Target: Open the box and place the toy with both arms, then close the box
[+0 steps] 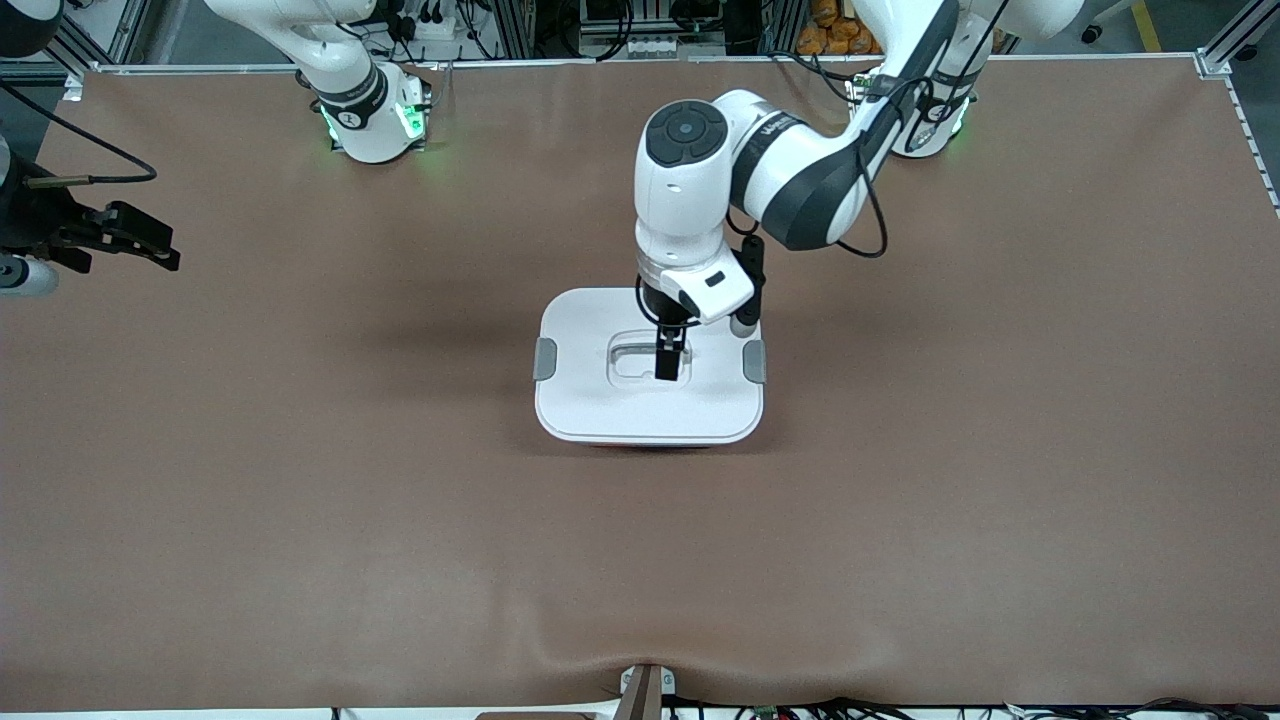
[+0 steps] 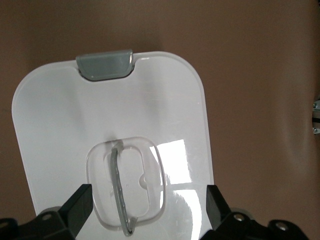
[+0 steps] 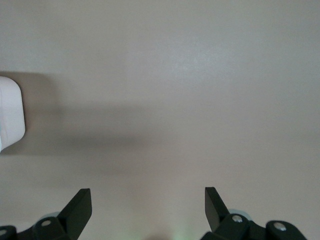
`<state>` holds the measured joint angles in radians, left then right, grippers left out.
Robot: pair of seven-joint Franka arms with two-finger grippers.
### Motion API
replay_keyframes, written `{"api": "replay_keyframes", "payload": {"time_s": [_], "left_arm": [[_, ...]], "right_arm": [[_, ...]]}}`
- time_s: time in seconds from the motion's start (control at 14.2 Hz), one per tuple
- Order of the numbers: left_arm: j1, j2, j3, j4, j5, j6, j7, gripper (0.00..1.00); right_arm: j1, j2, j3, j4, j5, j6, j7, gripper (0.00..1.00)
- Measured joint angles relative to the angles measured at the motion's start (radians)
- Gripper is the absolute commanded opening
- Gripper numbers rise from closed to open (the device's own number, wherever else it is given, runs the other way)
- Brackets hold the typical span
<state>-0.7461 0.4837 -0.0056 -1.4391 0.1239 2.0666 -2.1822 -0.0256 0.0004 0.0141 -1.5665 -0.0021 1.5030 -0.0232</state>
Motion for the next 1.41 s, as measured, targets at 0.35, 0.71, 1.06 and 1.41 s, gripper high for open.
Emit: {"api": "replay_keyframes", "payload": {"time_s": [0.35,0.71,1.06,1.41], "left_arm": [[0.090,-0.038,0.001,0.002,-0.025,-0.035,0.189,1.00],[0.176,-0.059,0.001,0.002,-0.048,-0.072,0.380,1.00],[0.261,-0.089,0.001,0.003,-0.069,-0.107,0.587,1.00],[0.340,-0.125,0.001,0.004,-0.093,-0.154,0.795,1.00]], "right_arm": [[-0.008,-0.019,-0.004,0.000,0.006,0.031,0.000,1.00],[-0.008,-0.027,-0.004,0.000,0.006,0.031,0.000,1.00],[-0.008,-0.027,-0.004,0.000,0.006,0.030,0.000,1.00],[-0.008,-0.027,-0.004,0.000,0.006,0.029,0.000,1.00]]}}
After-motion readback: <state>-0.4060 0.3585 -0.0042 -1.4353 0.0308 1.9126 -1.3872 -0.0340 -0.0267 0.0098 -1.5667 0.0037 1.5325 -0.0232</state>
